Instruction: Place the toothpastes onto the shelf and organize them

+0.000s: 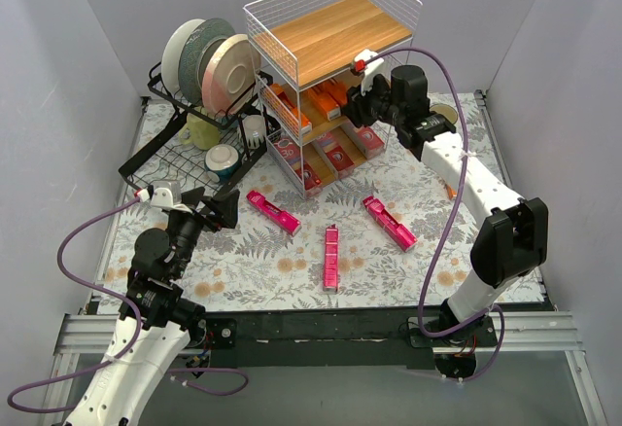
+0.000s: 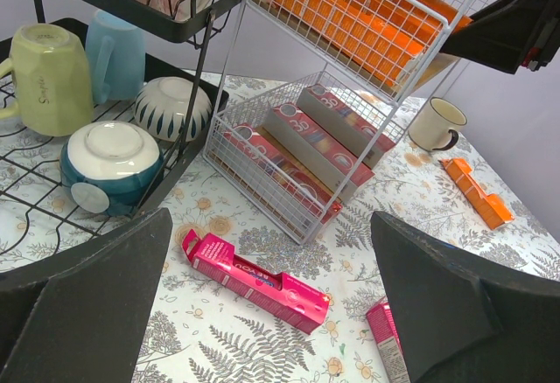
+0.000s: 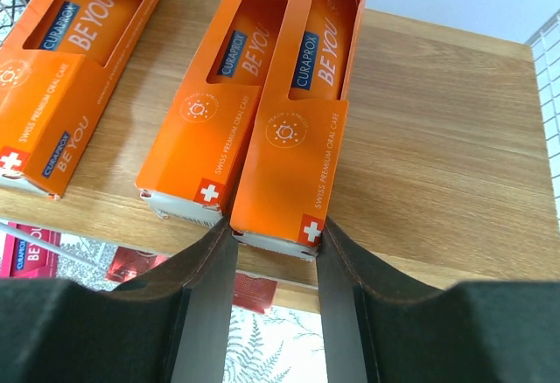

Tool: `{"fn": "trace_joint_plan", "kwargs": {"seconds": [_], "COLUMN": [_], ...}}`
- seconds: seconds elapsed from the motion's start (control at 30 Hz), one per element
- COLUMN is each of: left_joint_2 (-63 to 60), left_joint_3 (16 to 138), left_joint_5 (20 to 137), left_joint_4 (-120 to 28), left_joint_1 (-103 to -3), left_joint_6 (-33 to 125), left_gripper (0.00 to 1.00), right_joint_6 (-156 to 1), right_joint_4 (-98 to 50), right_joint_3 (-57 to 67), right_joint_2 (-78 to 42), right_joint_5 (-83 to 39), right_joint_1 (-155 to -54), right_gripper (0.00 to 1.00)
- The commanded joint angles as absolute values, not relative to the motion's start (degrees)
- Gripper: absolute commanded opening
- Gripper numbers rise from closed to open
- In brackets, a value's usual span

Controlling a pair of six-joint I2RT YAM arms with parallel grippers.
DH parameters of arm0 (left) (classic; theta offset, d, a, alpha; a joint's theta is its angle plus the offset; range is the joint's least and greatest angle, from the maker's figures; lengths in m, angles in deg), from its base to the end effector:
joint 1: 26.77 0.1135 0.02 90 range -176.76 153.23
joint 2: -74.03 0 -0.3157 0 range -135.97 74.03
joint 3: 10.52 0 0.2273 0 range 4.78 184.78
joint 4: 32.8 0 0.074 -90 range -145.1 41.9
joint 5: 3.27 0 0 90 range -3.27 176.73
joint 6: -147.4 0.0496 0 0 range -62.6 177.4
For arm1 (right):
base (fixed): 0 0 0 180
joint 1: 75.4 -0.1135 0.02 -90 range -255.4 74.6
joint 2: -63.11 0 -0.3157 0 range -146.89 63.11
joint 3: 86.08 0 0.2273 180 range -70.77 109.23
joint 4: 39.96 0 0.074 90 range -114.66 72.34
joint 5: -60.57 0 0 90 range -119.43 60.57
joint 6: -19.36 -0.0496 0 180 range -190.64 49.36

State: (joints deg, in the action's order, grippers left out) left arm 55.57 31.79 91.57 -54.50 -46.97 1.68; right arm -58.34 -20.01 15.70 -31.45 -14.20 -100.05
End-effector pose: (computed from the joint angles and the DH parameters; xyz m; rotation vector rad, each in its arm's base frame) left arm 0.0500 -0.0139 0.3100 -0.5606 1.5178 -0.9785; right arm 0.3485 0.1743 0.4299 -0.7494 1.6388 0.3922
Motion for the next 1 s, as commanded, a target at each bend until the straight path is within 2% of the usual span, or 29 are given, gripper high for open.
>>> {"fn": "trace_joint_plan", "kwargs": {"seconds": [0.0,0.4,0.97], "left_joint_2": [55.92,56.45,56.45], "left_joint_3": [33.44,33.44,33.52], "left_joint_5": [90.69,90.86,90.86], "left_joint_4": [-54.08,-54.17,-54.34], "left_joint_1": [-46.72,-46.72,-46.72], "left_joint_6": [2.29,2.38,2.38], "left_gripper": [0.98,0.98,0.98], "right_joint_6": [-57.72,-59.47,-57.28], "right_joint_4": [-21.85,-22.02,-16.22], "right_joint_3": [18.96,18.96,22.39], "right_joint_2": [-31.2,-30.84,-34.09], "right_joint_5": [-12.11,-21.25,-15.72], "right_joint_1": [-100.89,-100.54,-98.08], "right_gripper": [0.31,0.31,0.35]}}
